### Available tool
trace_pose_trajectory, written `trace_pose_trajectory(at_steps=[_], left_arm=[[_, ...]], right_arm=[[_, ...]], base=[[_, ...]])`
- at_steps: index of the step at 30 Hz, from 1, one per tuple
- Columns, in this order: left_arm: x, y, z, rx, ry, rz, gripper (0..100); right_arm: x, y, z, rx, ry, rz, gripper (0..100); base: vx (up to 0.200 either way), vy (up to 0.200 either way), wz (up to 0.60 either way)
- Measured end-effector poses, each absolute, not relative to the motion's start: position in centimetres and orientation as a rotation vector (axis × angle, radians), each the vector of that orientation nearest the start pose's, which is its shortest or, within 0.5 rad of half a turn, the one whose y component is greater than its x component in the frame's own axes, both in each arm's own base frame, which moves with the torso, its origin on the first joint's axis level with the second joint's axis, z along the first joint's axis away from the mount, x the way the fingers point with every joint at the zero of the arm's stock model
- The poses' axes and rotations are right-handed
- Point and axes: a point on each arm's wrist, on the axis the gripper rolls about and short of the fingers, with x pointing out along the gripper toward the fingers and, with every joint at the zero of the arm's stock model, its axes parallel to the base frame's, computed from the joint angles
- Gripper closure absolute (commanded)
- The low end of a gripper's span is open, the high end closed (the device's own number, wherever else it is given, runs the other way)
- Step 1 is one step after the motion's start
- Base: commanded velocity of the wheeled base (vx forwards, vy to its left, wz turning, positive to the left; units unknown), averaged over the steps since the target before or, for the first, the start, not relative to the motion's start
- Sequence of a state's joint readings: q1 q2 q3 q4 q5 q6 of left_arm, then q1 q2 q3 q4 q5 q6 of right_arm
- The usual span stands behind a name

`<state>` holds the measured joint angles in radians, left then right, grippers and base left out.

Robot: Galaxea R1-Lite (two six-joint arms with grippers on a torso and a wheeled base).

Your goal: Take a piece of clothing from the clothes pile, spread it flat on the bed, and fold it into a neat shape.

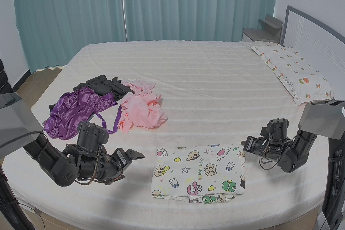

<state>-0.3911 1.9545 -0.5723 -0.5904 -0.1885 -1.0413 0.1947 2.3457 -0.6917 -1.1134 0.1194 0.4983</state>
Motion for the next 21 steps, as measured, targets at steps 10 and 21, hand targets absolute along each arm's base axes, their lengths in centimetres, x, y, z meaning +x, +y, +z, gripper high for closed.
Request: trace_pose_trajectory(at_steps=[10,21], left_arm=[[26.8,-11.5,4.8,-0.875,1.001,-0.083,0],[27.8,-12.2,5.3,-0.88,0.952,-0.073,0]], right_arm=[[35.0,6.8,-2.1,0.464,0.617,0.152,100],[34.4,6.5,-2.5,0.479,0.654,0.132,0]], base=[[0.0,0.0,0.0],[0.0,0.0,0.0]])
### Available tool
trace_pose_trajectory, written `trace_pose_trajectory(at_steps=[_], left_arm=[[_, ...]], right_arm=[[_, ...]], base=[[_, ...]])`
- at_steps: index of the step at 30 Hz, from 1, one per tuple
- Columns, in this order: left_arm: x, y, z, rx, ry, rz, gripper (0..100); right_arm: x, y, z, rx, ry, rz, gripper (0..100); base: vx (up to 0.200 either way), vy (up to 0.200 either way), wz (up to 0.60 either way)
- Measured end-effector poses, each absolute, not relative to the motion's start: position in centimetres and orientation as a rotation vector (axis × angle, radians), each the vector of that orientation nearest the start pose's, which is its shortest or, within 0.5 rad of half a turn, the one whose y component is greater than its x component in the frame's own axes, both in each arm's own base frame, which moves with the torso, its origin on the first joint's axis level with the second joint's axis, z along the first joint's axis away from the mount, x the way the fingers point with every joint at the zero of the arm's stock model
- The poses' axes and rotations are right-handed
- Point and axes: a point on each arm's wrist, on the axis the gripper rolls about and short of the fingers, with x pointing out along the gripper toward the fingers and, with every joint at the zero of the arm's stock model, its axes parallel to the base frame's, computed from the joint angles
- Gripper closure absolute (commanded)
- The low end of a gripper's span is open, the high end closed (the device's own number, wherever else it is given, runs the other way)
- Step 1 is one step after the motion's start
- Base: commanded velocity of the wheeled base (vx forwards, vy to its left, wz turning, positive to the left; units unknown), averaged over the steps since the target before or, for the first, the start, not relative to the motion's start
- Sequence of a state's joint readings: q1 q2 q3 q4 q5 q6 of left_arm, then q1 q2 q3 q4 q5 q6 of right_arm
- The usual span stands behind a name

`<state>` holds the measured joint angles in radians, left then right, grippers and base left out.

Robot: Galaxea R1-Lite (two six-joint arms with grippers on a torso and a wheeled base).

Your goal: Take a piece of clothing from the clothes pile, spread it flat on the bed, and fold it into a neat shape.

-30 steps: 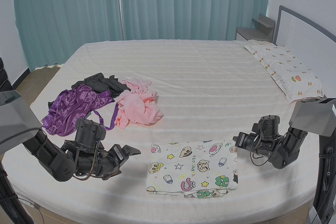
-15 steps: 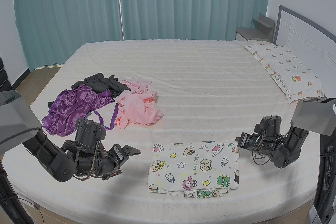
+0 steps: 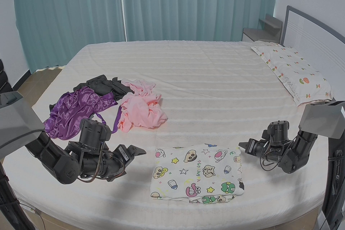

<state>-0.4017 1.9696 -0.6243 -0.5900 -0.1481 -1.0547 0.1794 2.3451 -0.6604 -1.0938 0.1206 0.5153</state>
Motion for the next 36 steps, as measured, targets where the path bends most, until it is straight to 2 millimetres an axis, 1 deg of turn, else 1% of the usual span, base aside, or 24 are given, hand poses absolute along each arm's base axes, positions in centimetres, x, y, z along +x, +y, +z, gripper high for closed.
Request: trace_pose_trajectory(at_steps=[3,7,11,14,19,22,29,30,31,32,36], left_arm=[[28.2,-12.9,5.2,-0.86,0.93,-0.061,0],[29.0,-14.5,4.5,-0.791,0.904,-0.052,0],[29.8,-16.0,2.8,-0.67,0.907,-0.069,0],[30.1,-16.9,1.5,-0.566,0.918,-0.102,0],[30.8,-17.9,-0.5,-0.472,0.91,-0.152,0],[31.3,-18.5,-1.5,-0.442,0.876,-0.197,0],[31.5,-19.6,-2.9,-0.43,0.864,-0.324,0],[31.5,-19.8,-3.0,-0.431,0.864,-0.338,0],[31.4,-20.0,-3.1,-0.43,0.868,-0.35,0],[31.3,-20.2,-3.3,-0.428,0.871,-0.359,100],[31.0,-20.7,-3.5,-0.425,0.879,-0.382,100]], right_arm=[[33.3,6.4,-2.3,0.48,0.678,0.13,0],[31.0,6.6,-2.2,0.476,0.735,0.136,0],[28.8,7.2,-2.3,0.462,0.78,0.159,0],[28.0,7.8,-2.3,0.454,0.775,0.187,0],[27.4,8.8,-3.3,0.432,0.786,0.227,0],[27.5,9.6,-4.1,0.419,0.799,0.245,0],[28.0,10.7,-5.2,0.403,0.81,0.275,0],[28.0,10.9,-5.3,0.401,0.812,0.281,100],[28.0,11.2,-5.4,0.398,0.814,0.291,100],[27.9,11.5,-5.4,0.397,0.818,0.305,100],[27.8,12.3,-5.5,0.402,0.826,0.339,100]], base=[[0.0,0.0,0.0],[0.0,0.0,0.0],[0.0,0.0,0.0],[0.0,0.0,0.0],[0.0,0.0,0.0],[0.0,0.0,0.0],[0.0,0.0,0.0],[0.0,0.0,0.0],[0.0,0.0,0.0],[0.0,0.0,0.0],[0.0,0.0,0.0]])
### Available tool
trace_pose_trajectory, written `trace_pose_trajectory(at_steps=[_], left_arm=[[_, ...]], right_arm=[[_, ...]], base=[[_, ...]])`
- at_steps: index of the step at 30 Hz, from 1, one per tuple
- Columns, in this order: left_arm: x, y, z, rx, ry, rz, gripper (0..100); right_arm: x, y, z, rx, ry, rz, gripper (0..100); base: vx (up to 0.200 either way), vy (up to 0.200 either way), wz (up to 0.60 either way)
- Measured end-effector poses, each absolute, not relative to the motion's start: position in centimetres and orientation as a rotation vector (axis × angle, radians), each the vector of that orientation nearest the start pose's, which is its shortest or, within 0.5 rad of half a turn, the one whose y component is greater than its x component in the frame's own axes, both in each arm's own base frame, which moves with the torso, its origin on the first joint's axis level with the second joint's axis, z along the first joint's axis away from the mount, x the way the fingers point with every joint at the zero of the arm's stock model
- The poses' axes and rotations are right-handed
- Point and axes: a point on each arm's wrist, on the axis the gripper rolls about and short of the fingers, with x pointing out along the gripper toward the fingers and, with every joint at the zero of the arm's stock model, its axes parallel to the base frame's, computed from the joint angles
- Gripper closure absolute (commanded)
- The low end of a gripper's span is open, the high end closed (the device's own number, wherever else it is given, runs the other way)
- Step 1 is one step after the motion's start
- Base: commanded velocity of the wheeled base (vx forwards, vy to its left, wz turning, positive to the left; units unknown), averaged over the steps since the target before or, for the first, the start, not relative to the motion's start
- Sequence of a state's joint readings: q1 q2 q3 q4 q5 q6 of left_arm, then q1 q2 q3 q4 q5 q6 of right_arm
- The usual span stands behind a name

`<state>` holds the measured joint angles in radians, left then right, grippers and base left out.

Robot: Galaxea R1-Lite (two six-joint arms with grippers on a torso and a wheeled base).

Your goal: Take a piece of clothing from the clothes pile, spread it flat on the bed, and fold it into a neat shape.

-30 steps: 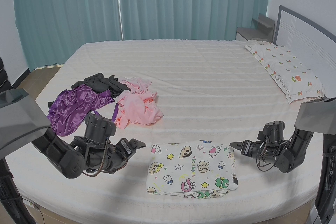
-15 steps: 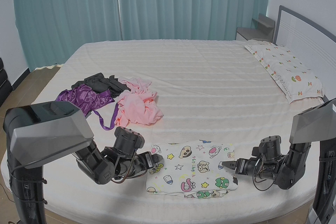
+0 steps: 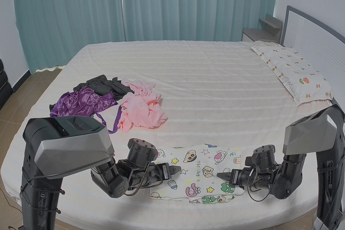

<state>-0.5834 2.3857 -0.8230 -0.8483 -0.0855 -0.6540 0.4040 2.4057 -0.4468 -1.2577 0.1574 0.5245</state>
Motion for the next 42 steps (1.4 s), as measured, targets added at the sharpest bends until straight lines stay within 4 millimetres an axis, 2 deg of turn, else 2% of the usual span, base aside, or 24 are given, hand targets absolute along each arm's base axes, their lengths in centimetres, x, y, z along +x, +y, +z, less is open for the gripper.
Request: trace_pose_trajectory(at_steps=[11,27,42], left_arm=[[30.55,-20.85,-3.74,-0.424,0.888,-0.372,100],[30.82,-20.9,-2.92,-0.408,0.826,-0.307,100],[30.73,-20.19,-2.77,-0.373,0.805,-0.303,100]], right_arm=[[27.79,12.41,-5.51,0.401,0.824,0.333,100],[27.54,12.3,-5.04,0.398,0.824,0.332,100],[27.49,12.18,-4.56,0.396,0.807,0.319,100]], base=[[0.0,0.0,0.0],[0.0,0.0,0.0],[0.0,0.2,0.0]])
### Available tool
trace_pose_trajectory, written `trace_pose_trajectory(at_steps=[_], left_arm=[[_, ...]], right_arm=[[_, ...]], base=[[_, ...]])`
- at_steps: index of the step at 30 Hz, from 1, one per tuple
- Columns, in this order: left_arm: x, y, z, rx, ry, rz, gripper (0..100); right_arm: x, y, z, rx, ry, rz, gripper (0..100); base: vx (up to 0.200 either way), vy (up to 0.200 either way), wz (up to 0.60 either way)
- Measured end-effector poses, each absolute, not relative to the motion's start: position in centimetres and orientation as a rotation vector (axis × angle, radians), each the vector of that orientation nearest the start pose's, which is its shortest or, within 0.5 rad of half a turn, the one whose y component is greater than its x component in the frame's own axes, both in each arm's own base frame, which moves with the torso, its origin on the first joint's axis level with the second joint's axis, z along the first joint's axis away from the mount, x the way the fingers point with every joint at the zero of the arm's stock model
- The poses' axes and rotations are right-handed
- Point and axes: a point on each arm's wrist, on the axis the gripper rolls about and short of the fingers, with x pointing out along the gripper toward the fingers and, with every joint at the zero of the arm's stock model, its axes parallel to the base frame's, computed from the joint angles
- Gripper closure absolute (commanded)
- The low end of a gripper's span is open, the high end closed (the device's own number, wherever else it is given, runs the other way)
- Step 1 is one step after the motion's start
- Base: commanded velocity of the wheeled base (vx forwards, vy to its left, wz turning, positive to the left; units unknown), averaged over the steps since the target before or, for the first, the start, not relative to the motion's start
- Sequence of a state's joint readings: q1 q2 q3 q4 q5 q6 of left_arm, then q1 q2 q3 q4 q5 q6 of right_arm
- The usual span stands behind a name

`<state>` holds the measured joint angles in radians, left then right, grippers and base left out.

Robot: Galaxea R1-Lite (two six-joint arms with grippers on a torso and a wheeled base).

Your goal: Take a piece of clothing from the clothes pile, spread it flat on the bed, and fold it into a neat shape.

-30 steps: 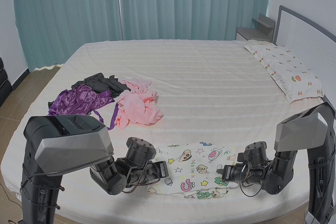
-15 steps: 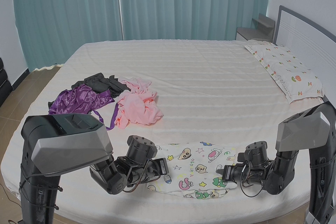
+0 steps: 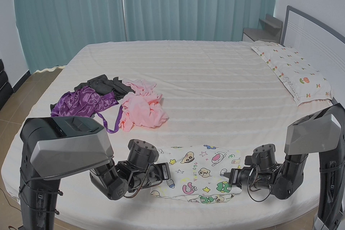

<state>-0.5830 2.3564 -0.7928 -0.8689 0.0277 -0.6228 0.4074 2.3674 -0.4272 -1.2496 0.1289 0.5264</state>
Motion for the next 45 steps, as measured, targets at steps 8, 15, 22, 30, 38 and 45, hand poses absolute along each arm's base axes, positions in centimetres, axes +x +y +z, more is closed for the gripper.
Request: trace_pose_trajectory(at_steps=[8,15,22,30,38,45], left_arm=[[30.4,-19.8,-2.6,-0.365,0.804,-0.278,100],[30.0,-19.4,-2.5,-0.363,0.81,-0.267,100],[29.8,-19.3,-2.6,-0.36,0.817,-0.263,100],[29.6,-19.0,-2.4,-0.372,0.814,-0.264,100],[29.4,-18.5,-2.2,-0.393,0.783,-0.273,0],[28.8,-17.9,-2.5,-0.393,0.792,-0.267,0]], right_arm=[[27.5,12.3,-4.3,0.394,0.802,0.323,100],[27.5,12.4,-4.1,0.393,0.793,0.329,100],[27.4,12.7,-3.9,0.389,0.791,0.34,100],[27.4,12.7,-3.9,0.39,0.789,0.343,100],[27.1,12.5,-4.0,0.388,0.8,0.335,0],[26.2,12.1,-3.7,0.387,0.813,0.329,0]], base=[[0.0,0.2,0.0],[0.0,0.2,0.0],[0.0,0.171,0.0],[0.0,0.0,0.0],[0.0,0.0,0.0],[0.0,0.0,0.0]])
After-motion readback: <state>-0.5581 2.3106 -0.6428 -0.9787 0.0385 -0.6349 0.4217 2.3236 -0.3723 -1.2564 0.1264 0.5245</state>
